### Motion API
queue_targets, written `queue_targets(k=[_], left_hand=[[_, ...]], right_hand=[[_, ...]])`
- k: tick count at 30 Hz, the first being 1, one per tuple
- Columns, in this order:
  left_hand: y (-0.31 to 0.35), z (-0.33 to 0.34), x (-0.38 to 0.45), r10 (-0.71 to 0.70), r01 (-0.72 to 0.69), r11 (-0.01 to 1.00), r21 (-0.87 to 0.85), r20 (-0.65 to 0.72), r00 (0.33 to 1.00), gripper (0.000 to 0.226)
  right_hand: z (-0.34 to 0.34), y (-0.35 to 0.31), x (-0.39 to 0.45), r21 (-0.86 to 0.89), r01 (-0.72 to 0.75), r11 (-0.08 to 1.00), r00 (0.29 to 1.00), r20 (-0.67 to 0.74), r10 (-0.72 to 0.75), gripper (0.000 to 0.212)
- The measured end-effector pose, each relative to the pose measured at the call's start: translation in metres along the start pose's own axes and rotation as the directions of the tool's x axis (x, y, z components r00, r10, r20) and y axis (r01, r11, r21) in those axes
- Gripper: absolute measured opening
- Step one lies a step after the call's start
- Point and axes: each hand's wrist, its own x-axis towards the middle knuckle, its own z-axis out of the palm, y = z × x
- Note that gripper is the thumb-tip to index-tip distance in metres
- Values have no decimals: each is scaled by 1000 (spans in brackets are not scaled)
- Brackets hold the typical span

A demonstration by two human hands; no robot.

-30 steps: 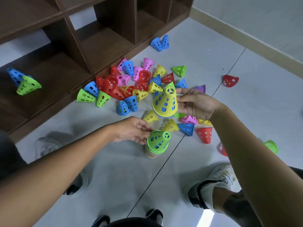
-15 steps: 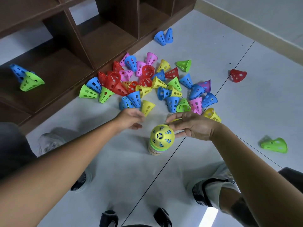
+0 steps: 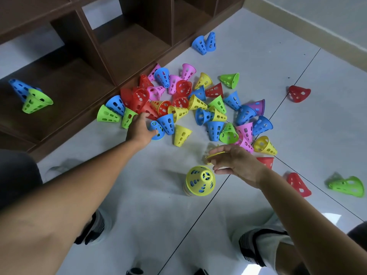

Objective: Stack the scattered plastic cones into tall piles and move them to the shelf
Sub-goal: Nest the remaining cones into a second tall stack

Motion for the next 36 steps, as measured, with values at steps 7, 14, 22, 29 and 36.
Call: queue_targets(k=[7,14,22,29,36], left_hand=[[-17,16,15,11,-13,999,29,79,997,69],[-35,30,20,40,-43,999,25,104,994,63],[-35,40,23,16,-25,983,180,47,999,56],[-33,35,13,-4,-3,994,113,63,998,41],[-22,18,-13,-37,72,976,-206,167,985,35]], right_hand=[[-18,38,32,-452,-97,887,907,-406,-108,23],[-20,52,54,-517,-139,845,909,-406,-99,35],[-17,56,60,-480,-170,861,913,-406,-46,35],[-16,53,60,-481,-130,867,921,-383,-75,25],[-16,35,53,-460,-49,886,907,-393,-154,14]])
